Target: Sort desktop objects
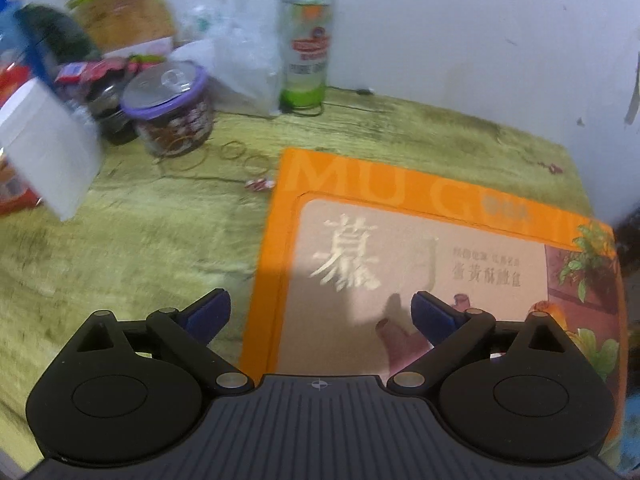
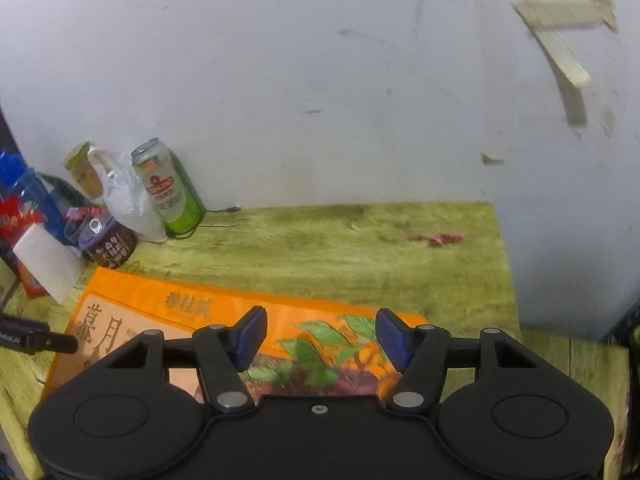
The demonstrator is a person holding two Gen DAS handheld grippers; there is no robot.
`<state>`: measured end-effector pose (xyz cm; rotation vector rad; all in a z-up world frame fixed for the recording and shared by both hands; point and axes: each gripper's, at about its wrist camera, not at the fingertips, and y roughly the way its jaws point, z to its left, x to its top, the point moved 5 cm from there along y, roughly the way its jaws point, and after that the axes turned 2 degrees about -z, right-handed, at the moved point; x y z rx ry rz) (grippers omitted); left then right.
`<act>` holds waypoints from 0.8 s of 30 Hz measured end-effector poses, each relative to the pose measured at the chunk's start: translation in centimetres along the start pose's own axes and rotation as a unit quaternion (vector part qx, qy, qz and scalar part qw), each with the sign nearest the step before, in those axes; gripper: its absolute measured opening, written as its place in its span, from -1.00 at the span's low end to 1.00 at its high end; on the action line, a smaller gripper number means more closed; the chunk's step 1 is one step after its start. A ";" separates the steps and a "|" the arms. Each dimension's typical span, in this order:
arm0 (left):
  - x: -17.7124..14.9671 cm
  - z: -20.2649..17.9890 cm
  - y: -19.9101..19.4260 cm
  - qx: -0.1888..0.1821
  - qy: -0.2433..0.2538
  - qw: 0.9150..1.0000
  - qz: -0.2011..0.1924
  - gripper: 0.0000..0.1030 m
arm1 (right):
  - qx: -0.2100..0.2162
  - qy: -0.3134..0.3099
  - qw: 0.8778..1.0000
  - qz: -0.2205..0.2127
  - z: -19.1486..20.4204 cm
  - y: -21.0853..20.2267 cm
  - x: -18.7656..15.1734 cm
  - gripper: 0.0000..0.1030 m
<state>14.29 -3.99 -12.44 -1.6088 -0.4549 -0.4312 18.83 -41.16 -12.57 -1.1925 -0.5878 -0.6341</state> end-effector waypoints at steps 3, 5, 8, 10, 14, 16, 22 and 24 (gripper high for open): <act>-1.2 1.8 -1.5 -0.005 -0.021 1.000 -0.012 0.90 | -0.007 0.022 1.000 0.014 -1.5 -0.7 -0.9 0.14; -1.8 3.0 -2.4 -0.013 -0.029 0.999 -0.020 0.90 | -0.016 0.032 0.999 0.021 -2.2 -1.6 -1.4 0.14; -2.4 4.2 -3.8 -0.036 -0.023 0.998 -0.039 0.90 | -0.030 0.041 0.998 0.026 -2.2 -3.9 -2.4 0.14; -2.7 4.6 -4.7 -0.056 -0.008 0.997 -0.051 0.90 | -0.042 0.041 0.998 0.034 -1.6 -5.5 -3.5 0.14; -4.0 5.0 -6.0 -0.088 0.038 0.993 -0.073 0.90 | -0.069 0.041 0.995 0.059 0.3 -8.4 -6.4 0.14; -4.4 5.1 -6.0 -0.105 0.045 0.990 -0.081 0.90 | -0.076 0.041 0.994 0.072 1.6 -9.6 -7.7 0.14; -3.6 5.9 -4.2 -0.120 0.002 0.989 -0.085 0.90 | -0.067 0.078 0.993 0.061 2.7 -10.4 -7.6 0.45; -3.0 6.0 -3.6 -0.124 -0.018 0.989 -0.081 0.91 | -0.055 0.101 0.992 0.054 2.1 -9.7 -6.9 0.81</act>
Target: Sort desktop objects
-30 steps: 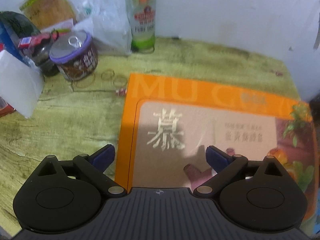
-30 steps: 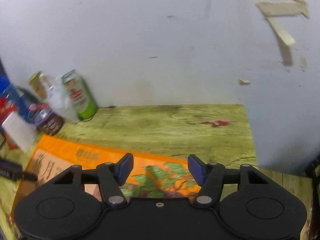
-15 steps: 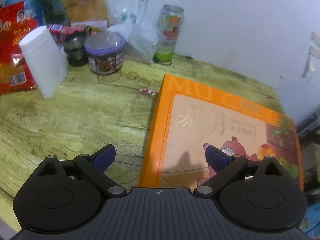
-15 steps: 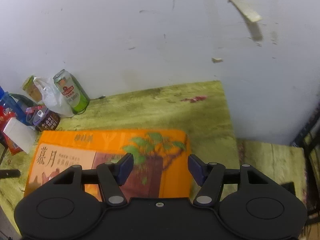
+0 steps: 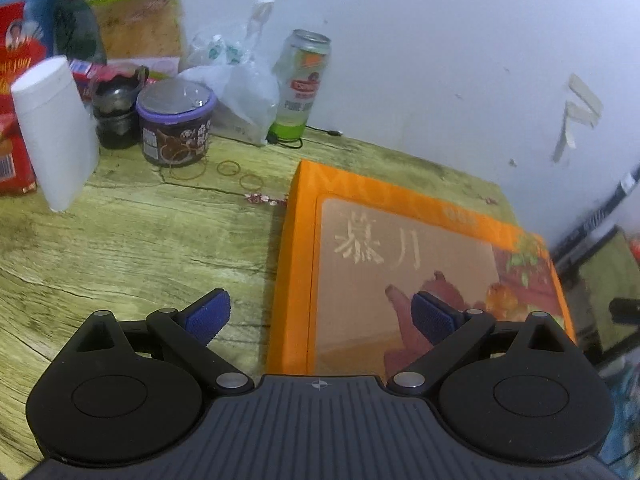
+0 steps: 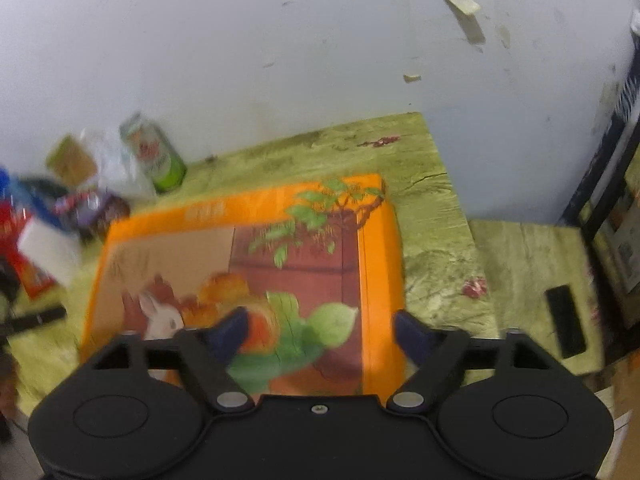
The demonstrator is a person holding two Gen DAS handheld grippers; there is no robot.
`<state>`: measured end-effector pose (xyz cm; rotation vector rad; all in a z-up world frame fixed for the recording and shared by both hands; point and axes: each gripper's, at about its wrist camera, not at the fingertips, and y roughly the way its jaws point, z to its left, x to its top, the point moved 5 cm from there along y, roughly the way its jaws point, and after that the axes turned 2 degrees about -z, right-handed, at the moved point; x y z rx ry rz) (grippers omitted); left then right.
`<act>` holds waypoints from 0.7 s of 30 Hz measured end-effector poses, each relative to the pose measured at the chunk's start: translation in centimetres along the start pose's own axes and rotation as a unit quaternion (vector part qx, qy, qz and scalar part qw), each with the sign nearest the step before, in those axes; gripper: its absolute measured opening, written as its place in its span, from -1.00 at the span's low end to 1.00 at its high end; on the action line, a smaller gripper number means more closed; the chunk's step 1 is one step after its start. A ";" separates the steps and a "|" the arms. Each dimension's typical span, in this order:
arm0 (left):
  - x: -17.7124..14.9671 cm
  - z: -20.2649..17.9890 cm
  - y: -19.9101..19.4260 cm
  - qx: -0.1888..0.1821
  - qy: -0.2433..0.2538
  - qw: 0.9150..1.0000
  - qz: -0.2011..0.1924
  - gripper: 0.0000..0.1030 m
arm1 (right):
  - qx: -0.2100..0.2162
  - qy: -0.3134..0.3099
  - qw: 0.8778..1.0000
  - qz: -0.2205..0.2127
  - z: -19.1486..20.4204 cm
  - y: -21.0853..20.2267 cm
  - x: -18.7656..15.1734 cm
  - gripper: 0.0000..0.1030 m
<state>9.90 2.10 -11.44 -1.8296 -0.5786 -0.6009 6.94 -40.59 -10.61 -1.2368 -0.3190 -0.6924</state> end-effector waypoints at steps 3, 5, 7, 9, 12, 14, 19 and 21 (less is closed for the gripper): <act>0.5 -0.2 1.2 0.001 -0.013 1.000 0.012 0.92 | 0.022 0.015 1.000 0.001 -1.0 2.0 1.5 0.89; 0.6 -0.6 2.0 0.009 -0.004 1.000 0.019 0.92 | 0.035 0.024 0.999 0.013 -1.9 4.1 2.4 0.90; 0.6 -0.6 2.8 0.021 0.003 1.000 0.022 0.92 | 0.044 0.031 0.998 0.029 -2.9 6.0 2.9 0.90; 0.7 -0.5 3.6 0.034 0.007 0.999 0.023 0.92 | 0.049 0.040 0.997 0.051 -3.6 7.9 3.1 0.90; 1.1 0.1 4.1 0.043 0.002 0.999 0.008 0.90 | 0.049 0.041 0.995 0.072 -3.8 9.4 3.2 0.90; 1.5 0.7 4.4 0.042 -0.009 0.999 -0.006 0.90 | 0.038 0.034 0.996 0.078 -3.6 9.9 3.3 0.88; 2.9 2.4 6.5 0.031 -0.032 0.999 -0.014 0.63 | -0.024 0.017 0.996 0.085 -2.4 10.1 4.0 0.82; 2.9 2.9 7.2 0.012 -0.042 0.999 -0.012 0.60 | -0.033 0.027 0.995 0.092 -2.1 10.4 4.0 0.82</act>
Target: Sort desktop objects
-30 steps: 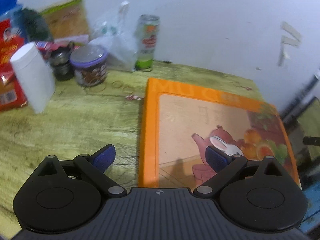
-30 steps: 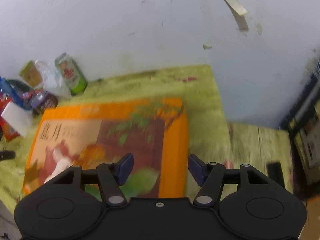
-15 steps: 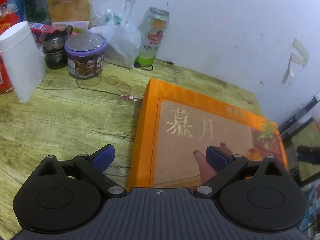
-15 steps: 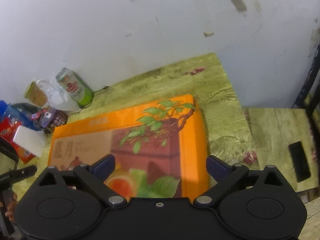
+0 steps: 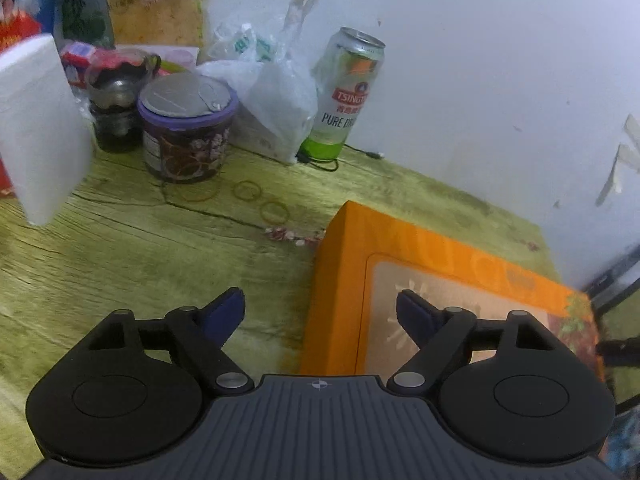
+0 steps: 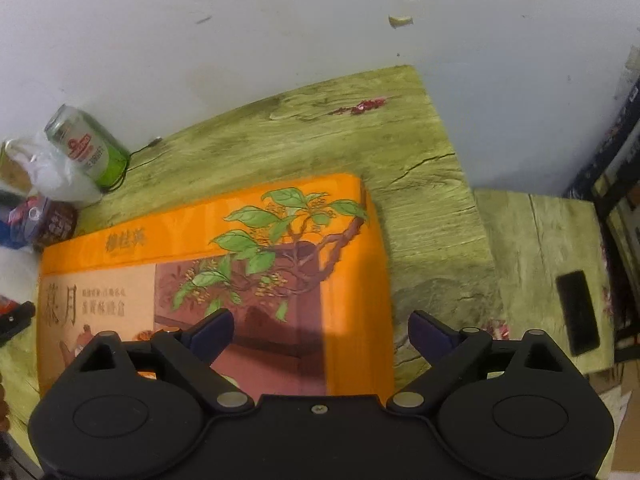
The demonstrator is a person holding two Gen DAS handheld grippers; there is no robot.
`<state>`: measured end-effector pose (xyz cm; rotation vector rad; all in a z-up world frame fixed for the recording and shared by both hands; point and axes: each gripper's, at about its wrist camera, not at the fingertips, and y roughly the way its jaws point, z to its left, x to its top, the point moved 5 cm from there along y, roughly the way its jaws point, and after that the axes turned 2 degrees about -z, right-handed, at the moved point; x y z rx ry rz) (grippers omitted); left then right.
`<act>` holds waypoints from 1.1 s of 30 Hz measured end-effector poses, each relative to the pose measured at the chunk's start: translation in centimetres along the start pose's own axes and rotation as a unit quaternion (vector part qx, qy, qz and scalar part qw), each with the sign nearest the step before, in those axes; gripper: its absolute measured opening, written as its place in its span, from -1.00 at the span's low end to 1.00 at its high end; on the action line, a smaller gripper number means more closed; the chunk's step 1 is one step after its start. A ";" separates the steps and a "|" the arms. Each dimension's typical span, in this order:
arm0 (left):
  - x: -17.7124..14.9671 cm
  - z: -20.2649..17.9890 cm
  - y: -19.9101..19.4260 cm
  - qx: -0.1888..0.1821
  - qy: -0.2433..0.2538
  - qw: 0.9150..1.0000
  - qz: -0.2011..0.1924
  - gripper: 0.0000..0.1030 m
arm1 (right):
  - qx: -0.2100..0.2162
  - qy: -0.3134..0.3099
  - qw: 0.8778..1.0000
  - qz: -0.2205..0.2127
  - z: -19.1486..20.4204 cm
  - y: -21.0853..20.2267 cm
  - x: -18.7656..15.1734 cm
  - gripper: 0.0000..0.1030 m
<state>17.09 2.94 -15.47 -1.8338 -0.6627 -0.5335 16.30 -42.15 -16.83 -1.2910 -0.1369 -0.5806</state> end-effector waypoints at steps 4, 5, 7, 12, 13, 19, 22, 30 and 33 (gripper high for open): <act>-0.5 1.0 1.3 -0.036 -0.022 0.999 0.008 0.49 | -0.030 0.019 0.999 0.023 0.2 1.3 0.0 0.79; -0.5 1.2 1.4 -0.044 -0.028 0.999 0.007 0.48 | -0.039 0.019 0.999 0.026 0.3 1.5 0.0 0.78; -0.3 1.4 1.6 -0.052 -0.037 0.998 0.003 0.39 | -0.053 0.013 0.998 0.031 0.6 1.8 0.2 0.78; 0.9 1.4 1.5 -0.048 -0.050 0.997 -0.021 0.17 | -0.074 0.005 0.996 0.045 1.3 2.1 0.6 0.78; 1.1 1.5 1.6 -0.046 -0.049 0.997 -0.024 0.16 | -0.078 0.004 0.996 0.048 1.5 2.1 0.7 0.78; 1.9 1.7 2.7 -0.059 -0.052 0.996 -0.039 0.18 | -0.093 0.001 0.994 0.057 1.9 2.3 1.0 0.78; 1.9 1.8 2.9 -0.064 -0.056 0.996 -0.041 0.19 | -0.098 -0.001 0.993 0.059 2.0 2.2 1.0 0.78; 1.5 2.3 2.8 -0.111 -0.064 0.992 0.001 0.25 | -0.097 0.004 0.994 0.057 1.9 2.1 0.9 0.79; 0.6 2.3 1.8 -0.151 -0.061 0.986 0.035 0.44 | -0.082 0.016 0.995 0.057 1.7 1.9 0.6 0.81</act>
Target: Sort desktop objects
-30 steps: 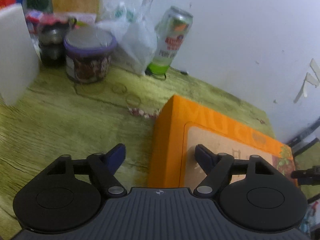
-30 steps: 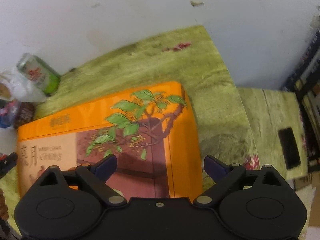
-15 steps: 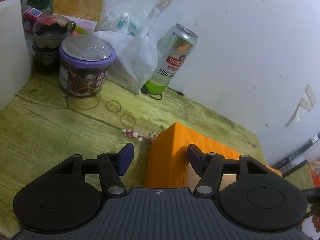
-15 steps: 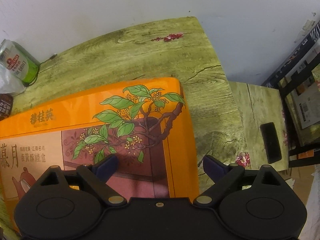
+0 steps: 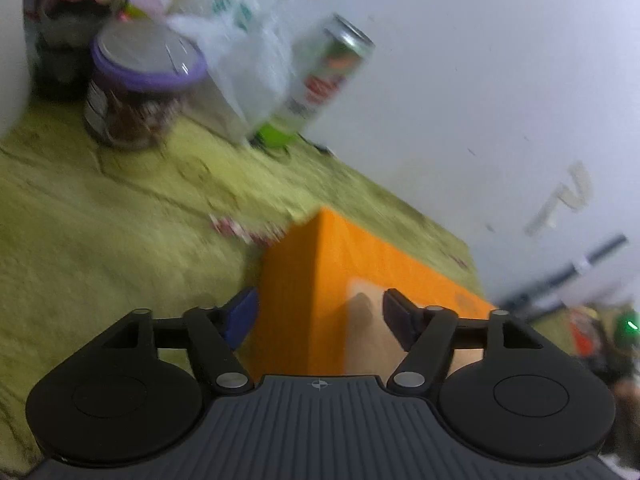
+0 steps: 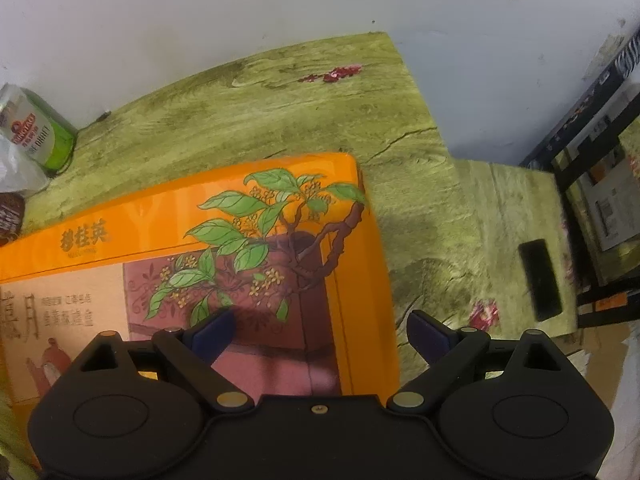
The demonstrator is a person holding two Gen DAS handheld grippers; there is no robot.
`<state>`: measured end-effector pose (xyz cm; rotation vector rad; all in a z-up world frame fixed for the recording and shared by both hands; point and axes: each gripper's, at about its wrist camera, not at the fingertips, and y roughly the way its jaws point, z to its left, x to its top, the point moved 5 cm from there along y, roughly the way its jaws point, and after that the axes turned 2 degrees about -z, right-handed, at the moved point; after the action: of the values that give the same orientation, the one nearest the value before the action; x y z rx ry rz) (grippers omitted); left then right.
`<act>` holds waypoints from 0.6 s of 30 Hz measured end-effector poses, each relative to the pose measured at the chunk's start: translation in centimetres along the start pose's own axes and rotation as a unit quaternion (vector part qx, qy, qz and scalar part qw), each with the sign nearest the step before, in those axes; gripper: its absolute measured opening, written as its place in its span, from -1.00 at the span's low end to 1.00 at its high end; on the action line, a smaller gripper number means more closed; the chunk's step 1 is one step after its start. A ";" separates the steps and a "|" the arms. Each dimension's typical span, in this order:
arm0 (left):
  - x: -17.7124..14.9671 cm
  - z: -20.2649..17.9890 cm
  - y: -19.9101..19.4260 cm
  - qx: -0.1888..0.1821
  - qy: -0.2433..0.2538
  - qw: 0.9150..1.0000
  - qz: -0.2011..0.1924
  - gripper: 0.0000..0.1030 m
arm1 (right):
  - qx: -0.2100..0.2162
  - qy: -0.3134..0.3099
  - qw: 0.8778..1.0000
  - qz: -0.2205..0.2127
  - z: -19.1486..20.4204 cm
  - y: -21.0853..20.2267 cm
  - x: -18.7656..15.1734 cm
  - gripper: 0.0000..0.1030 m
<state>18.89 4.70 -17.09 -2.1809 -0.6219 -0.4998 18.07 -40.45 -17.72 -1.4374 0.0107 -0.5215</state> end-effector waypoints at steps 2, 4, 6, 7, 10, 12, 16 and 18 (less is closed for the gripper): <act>-1.0 -0.3 -0.8 -0.010 0.008 1.000 0.021 0.54 | 0.016 0.006 1.000 -0.001 -0.3 -0.1 -0.5 0.82; -2.0 -0.7 -1.2 -0.004 0.015 0.999 0.039 0.57 | 0.036 0.013 0.999 -0.006 -0.6 -0.2 -1.1 0.85; -2.9 -1.2 -1.4 0.006 0.020 0.999 0.048 0.57 | 0.056 0.020 0.998 -0.014 -1.1 -0.1 -1.6 0.92; -3.3 -1.5 -1.3 0.012 0.024 0.998 0.050 0.57 | 0.063 0.022 0.998 -0.018 -1.3 0.0 -1.8 0.94; -4.6 -2.6 -1.1 0.046 0.049 0.997 0.039 0.64 | 0.079 0.018 0.996 -0.029 -1.7 0.8 -2.3 0.99; -5.5 -3.1 -0.9 0.071 0.071 0.994 0.043 0.65 | 0.094 0.023 0.994 -0.042 -2.1 1.1 -2.6 0.99; -6.8 -4.0 -0.8 0.104 0.113 0.987 0.046 0.69 | 0.131 0.049 0.988 -0.063 -3.3 1.4 -3.7 0.99; -7.2 -4.5 -1.0 0.113 0.125 0.985 0.044 0.71 | 0.144 0.058 0.985 -0.072 -3.6 1.6 -4.3 0.99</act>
<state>11.88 -0.20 -17.69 -1.8851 -0.4214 -0.6143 13.66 -42.30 -21.03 -1.1278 -0.0735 -0.6963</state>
